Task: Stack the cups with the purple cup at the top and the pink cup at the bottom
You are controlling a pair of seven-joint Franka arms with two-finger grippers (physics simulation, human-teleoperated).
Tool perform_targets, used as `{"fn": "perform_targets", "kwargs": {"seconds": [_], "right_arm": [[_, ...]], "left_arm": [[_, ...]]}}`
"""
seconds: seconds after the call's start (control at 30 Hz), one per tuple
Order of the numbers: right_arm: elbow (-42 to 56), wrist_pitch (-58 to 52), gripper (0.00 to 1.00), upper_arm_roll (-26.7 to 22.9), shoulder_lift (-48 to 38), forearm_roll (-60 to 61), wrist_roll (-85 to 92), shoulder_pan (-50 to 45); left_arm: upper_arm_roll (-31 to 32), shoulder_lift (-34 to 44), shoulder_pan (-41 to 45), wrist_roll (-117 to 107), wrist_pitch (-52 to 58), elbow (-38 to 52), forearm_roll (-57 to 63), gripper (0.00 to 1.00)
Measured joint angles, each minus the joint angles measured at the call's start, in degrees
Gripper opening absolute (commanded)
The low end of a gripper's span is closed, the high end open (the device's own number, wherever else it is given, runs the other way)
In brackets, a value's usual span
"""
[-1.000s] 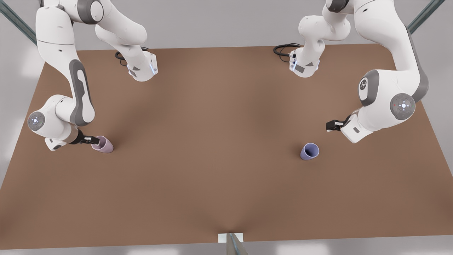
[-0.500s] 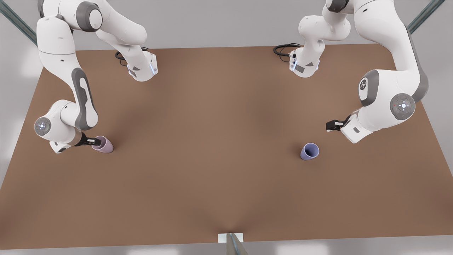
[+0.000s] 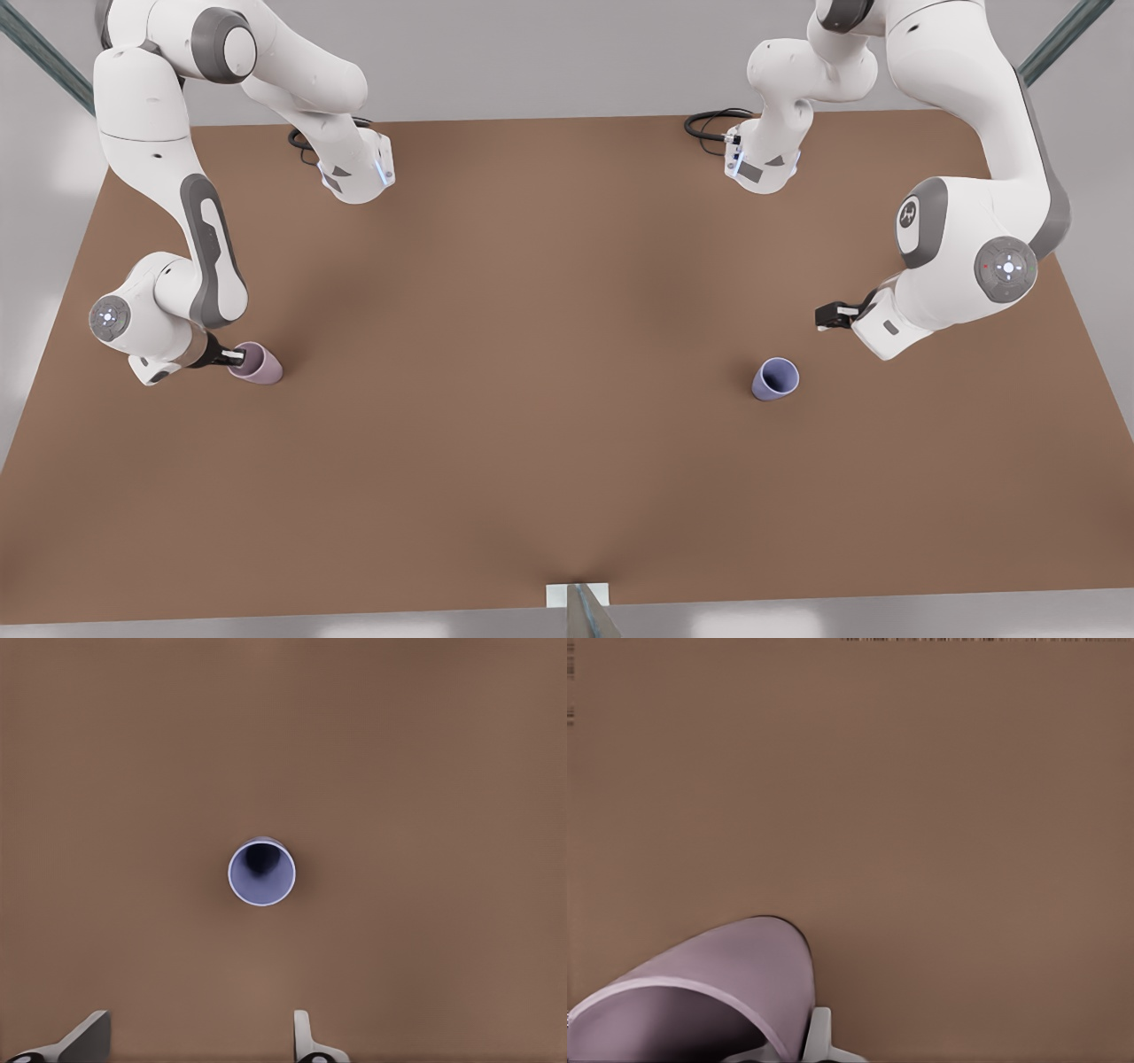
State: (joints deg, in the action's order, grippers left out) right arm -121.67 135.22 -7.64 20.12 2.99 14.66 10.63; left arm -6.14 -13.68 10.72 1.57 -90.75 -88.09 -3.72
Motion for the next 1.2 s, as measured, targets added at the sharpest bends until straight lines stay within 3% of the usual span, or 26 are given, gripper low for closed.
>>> {"fn": "perform_targets", "kwargs": {"seconds": [0.27, 0.63, 0.77, 0.9, 1.2], "right_arm": [[2.73, -2.87, 0.21, 0.22, -4.36, 0.24, 0.44, -2.21], [9.51, -7.8, 0.21, 0.35, -3.38, 3.97, -5.12, -23.63], [15.57, -9.97, 0.21, 0.79, -0.52, 4.27, -10.67, -31.57], [22.23, -11.79, 0.21, 5.78, 3.2, 4.27, -18.14, -35.61], [36.9, -13.95, 0.21, 8.05, 15.64, 4.34, -36.32, -46.85]], "left_arm": [[0.0, -0.01, 0.0, -0.04, 0.13, -0.05, 0.0, 1.0], [0.0, -0.53, 0.01, -0.05, -0.08, -0.01, 0.0, 1.0], [-0.01, -1.02, 0.01, -0.3, -0.25, 0.0, 0.29, 1.0], [0.0, -2.48, 0.01, -1.59, -2.43, 0.05, 1.14, 1.0], [0.0, -6.95, 1.12, -3.65, -6.22, 0.56, 2.1, 1.0]]}}
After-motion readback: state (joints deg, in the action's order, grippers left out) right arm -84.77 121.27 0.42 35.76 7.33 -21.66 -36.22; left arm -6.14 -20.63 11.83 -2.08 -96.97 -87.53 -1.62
